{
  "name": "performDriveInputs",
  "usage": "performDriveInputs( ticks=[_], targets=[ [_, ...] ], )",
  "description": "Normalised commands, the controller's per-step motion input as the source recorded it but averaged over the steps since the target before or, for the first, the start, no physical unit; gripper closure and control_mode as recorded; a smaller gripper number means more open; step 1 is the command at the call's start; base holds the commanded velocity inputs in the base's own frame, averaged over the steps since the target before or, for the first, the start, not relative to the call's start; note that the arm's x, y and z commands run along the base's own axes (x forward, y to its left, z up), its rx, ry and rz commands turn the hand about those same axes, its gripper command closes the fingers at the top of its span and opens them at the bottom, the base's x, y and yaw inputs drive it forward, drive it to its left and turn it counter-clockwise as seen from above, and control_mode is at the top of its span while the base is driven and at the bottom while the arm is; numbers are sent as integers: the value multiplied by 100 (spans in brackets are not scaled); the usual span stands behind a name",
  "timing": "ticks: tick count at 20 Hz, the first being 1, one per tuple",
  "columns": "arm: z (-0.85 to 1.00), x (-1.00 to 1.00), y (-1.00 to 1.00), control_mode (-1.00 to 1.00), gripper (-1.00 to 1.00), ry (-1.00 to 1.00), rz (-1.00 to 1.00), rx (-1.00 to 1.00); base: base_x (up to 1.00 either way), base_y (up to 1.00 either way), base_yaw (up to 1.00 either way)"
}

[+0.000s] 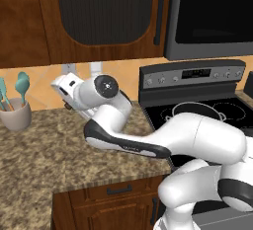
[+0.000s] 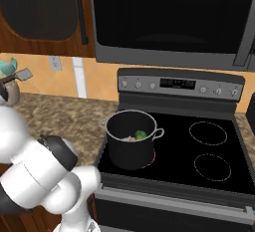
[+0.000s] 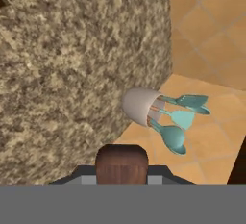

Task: Put the onion and broccoli in the pot. Retrieve the spatula and lightly stir the vegetables in the pot.

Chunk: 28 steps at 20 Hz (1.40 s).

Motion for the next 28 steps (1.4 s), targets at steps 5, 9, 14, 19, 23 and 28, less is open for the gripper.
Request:
performDriveInputs(
  ticks=[5, 9, 14, 19, 23, 28],
  targets=[
    [72, -62, 16, -100, 100, 18, -21, 46, 0, 0, 0],
    [19, -87, -39, -100, 100, 15, -41, 59, 0, 0, 0],
    [0, -49, -74, -100, 100, 25, -49, 65, 0, 0, 0],
    [14, -14, -73, -100, 100, 27, -48, 70, 0, 0, 0],
    [42, -28, -98, -100, 100, 21, -34, 72, 0, 0, 0],
    [48, -21, -100, -100, 100, 24, -26, 72, 0, 0, 0]
  ],
)
